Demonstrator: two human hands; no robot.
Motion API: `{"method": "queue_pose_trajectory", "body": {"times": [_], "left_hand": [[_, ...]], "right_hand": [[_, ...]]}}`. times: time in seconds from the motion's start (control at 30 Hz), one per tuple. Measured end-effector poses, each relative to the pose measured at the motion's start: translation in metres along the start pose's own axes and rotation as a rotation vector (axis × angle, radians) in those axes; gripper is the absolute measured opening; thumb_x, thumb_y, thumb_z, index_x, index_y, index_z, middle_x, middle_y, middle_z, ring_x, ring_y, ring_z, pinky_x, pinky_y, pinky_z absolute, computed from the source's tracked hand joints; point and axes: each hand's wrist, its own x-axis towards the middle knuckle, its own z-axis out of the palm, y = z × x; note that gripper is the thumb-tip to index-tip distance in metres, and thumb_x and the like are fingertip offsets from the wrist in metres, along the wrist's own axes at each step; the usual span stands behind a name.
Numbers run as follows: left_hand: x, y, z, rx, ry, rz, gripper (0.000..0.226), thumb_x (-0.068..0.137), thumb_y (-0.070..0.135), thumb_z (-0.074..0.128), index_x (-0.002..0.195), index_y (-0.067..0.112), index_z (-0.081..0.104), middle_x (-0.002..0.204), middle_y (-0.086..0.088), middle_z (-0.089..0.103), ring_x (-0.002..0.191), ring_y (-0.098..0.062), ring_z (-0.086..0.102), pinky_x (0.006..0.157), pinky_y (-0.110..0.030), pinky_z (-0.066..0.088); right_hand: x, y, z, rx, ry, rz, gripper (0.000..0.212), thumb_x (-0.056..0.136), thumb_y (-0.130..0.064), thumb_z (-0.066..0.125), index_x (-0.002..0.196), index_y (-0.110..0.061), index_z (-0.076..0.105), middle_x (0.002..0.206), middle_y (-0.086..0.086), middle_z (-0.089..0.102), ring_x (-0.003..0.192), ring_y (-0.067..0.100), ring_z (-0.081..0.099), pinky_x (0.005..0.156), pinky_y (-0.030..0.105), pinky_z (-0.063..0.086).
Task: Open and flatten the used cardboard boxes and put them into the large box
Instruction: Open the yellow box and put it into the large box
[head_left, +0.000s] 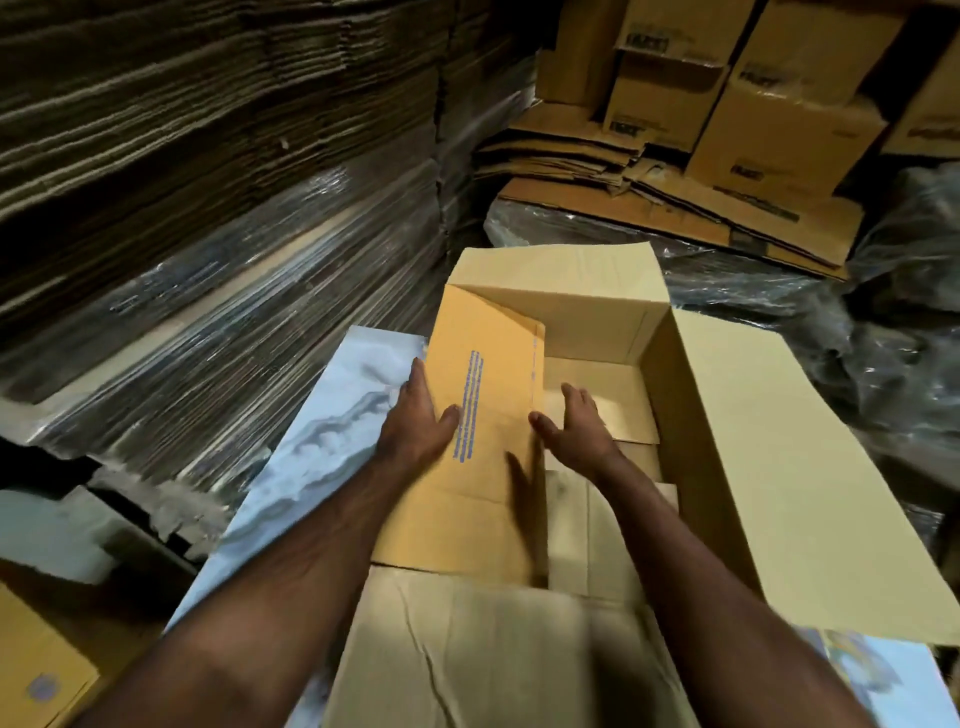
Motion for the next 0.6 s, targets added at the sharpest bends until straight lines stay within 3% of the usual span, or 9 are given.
{"method": "queue_pose_trajectory", "body": {"times": [0.13, 0.2, 0.3, 0.4, 0.5, 0.6], "left_hand": [[-0.018, 0.005, 0.006, -0.228, -0.008, 0.010, 0.062, 0.090, 0.025, 0.060, 0.145, 0.015, 0.034, 0.130, -0.007, 0.058, 0.117, -0.027, 0.057, 0.086, -0.027, 0.041], [-0.030, 0.013, 0.015, -0.343, -0.025, 0.034, 0.060, 0.087, 0.029, 0.058, 0.143, 0.017, 0.039, 0.127, -0.006, 0.061, 0.112, -0.025, 0.059, 0.086, -0.026, 0.041], [-0.047, 0.026, 0.031, -0.380, -0.125, 0.105, 0.059, 0.092, 0.021, 0.058, 0.146, 0.017, 0.036, 0.128, -0.007, 0.060, 0.112, -0.025, 0.059, 0.087, -0.027, 0.042], [-0.061, 0.024, 0.056, -0.379, -0.238, 0.145, 0.071, 0.090, 0.034, 0.057, 0.152, 0.020, 0.026, 0.139, -0.006, 0.054, 0.120, -0.025, 0.055, 0.101, -0.037, 0.045], [-0.083, 0.024, 0.071, -0.367, -0.235, 0.129, 0.069, 0.096, 0.030, 0.056, 0.154, 0.011, 0.024, 0.147, -0.013, 0.047, 0.129, -0.028, 0.049, 0.106, -0.039, 0.041], [-0.097, 0.021, 0.074, -0.352, -0.196, 0.142, 0.070, 0.090, 0.043, 0.051, 0.149, 0.010, 0.034, 0.141, -0.013, 0.052, 0.126, -0.030, 0.052, 0.104, -0.043, 0.044]], "right_hand": [[-0.070, 0.020, 0.015, 0.241, 0.120, 0.172, 0.068, 0.099, -0.042, 0.054, 0.150, -0.003, 0.031, 0.152, 0.018, 0.038, 0.138, 0.031, 0.039, 0.111, 0.040, 0.037], [-0.092, 0.029, 0.019, 0.335, 0.171, 0.254, 0.058, 0.100, -0.046, 0.050, 0.142, -0.008, 0.041, 0.142, 0.018, 0.048, 0.127, 0.033, 0.049, 0.103, 0.042, 0.044], [-0.124, 0.038, 0.020, 0.425, 0.238, 0.293, 0.048, 0.101, -0.050, 0.042, 0.130, -0.013, 0.051, 0.126, 0.012, 0.061, 0.111, 0.032, 0.059, 0.093, 0.044, 0.050], [-0.151, 0.052, 0.018, 0.519, 0.339, 0.303, 0.045, 0.101, -0.053, 0.039, 0.119, -0.017, 0.059, 0.114, 0.004, 0.064, 0.104, 0.030, 0.060, 0.086, 0.039, 0.049], [-0.175, 0.052, 0.006, 0.709, 0.383, 0.346, 0.038, 0.104, -0.050, 0.034, 0.108, -0.023, 0.061, 0.101, -0.006, 0.063, 0.093, 0.015, 0.059, 0.068, 0.028, 0.043], [-0.189, 0.053, -0.006, 0.922, 0.357, 0.346, 0.049, 0.105, -0.053, 0.027, 0.102, -0.023, 0.066, 0.099, -0.002, 0.072, 0.090, 0.015, 0.065, 0.071, 0.030, 0.046]]}}
